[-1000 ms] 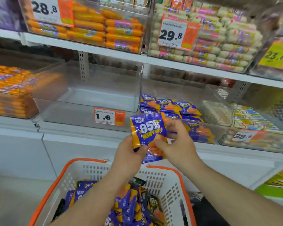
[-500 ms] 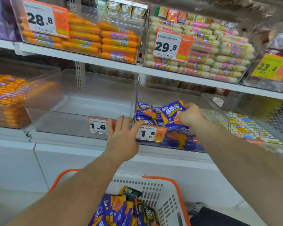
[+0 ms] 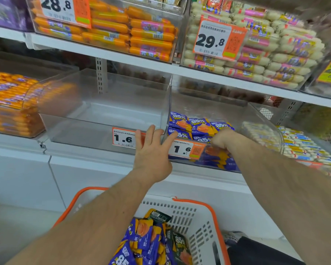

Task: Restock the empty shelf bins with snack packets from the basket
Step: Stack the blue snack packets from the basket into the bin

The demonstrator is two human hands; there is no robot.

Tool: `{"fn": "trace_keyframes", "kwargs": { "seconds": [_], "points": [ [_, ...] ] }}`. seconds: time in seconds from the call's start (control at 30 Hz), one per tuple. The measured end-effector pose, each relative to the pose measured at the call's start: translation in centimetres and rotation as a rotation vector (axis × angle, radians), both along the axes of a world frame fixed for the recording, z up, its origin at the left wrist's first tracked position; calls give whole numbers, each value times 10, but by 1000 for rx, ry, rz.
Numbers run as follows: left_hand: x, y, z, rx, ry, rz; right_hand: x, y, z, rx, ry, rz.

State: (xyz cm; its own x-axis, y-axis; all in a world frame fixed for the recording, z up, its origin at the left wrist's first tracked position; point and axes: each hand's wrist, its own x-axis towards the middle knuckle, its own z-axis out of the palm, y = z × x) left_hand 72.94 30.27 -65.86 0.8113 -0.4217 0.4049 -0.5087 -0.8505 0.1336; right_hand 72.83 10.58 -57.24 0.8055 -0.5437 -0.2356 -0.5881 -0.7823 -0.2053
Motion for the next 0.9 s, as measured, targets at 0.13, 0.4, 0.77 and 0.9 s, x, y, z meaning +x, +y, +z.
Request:
{"fn": "trace_keyframes", "kwargs": {
  "seconds": [0.13,0.4,0.77,0.9],
  "points": [
    [-6,10,-4,-22,81,-54,-2,-15,-24,-204,-627,-102],
    [-65,78,-117,-227,611,66,-83,84,-157,-272,-716,854],
    [-114,112,-173,-324,1103,149,-67,119,-341,209,362,232],
    [-112,112,-173,-333,1113,171,-69,122,-357,262,305,170]
  ]
}}
